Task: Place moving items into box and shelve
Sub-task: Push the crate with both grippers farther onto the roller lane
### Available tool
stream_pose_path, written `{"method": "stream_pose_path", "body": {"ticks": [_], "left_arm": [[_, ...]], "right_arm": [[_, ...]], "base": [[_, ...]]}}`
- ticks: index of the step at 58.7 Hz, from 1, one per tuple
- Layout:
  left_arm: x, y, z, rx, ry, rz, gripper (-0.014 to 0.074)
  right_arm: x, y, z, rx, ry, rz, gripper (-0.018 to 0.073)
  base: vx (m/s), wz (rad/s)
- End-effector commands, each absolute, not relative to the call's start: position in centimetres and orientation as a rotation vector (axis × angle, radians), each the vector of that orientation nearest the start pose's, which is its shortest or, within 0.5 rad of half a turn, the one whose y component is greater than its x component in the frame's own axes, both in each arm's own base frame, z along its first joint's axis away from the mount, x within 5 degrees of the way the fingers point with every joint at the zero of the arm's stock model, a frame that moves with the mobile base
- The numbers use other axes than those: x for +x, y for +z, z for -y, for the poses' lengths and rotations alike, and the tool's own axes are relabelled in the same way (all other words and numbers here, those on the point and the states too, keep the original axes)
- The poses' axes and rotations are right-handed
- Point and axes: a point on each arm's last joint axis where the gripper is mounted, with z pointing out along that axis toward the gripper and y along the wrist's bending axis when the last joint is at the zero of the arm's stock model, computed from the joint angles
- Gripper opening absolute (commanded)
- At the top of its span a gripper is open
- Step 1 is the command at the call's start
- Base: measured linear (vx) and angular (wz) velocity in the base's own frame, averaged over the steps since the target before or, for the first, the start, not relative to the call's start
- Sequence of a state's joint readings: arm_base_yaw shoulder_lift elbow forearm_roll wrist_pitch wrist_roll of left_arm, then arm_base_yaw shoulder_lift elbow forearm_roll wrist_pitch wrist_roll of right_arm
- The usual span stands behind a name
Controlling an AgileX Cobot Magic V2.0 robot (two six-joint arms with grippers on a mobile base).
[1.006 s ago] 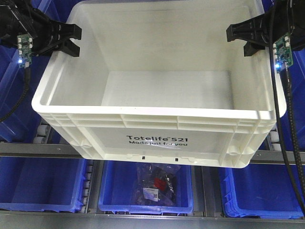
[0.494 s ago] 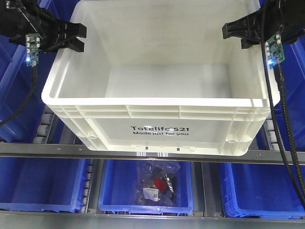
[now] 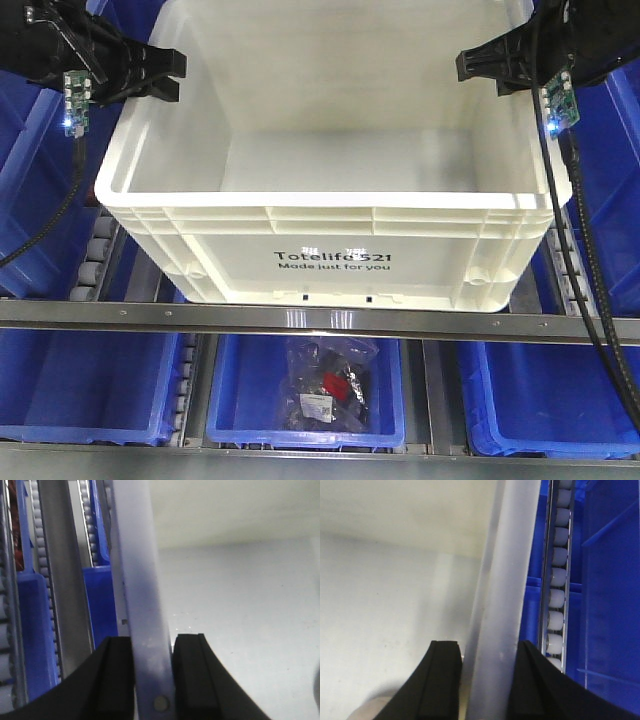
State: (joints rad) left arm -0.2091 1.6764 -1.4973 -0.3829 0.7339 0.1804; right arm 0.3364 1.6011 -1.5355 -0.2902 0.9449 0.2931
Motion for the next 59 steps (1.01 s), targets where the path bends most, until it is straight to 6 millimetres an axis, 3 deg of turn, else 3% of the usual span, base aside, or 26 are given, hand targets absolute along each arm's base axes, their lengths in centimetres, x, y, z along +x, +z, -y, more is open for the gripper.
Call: {"method": "stream_pose_path", "body": {"ticks": [1,12,31,45,51,59], "left_arm": [[36.2,38.6,11.1,0.177,-0.562,-2.113,0.0003],[36.3,38.5,11.1,0.172,-0.560,-2.108,0.0003],[37.0,36.7,11.4,0.190,-0.570,-2.196,0.0004],[37.3,36.3,11.4,0.187,-0.564,-2.198,0.0027],[37.4,36.4,11.4,0.184,-0.558,-2.186,0.0065],[37.4,36.4,11.4,0.214,-0.541,-2.178,0.0155]], "right_arm": [[34.3,39.7,-10.4,-0.208,-0.005,-2.195,-0.0003],[35.3,38.3,-10.6,-0.231,-0.051,-2.223,-0.0003],[36.6,36.3,-10.9,-0.250,-0.086,-2.276,-0.0003],[36.9,35.9,-11.0,-0.253,-0.090,-2.280,0.0017],[36.9,35.9,-11.0,-0.254,-0.094,-2.280,0.0069],[36.9,35.9,-11.0,-0.253,-0.095,-2.280,0.0207]], "base": [[0.00,0.00],[0.00,0.00],[0.00,0.00],[0.00,0.00],[0.00,0.00],[0.00,0.00]]}}
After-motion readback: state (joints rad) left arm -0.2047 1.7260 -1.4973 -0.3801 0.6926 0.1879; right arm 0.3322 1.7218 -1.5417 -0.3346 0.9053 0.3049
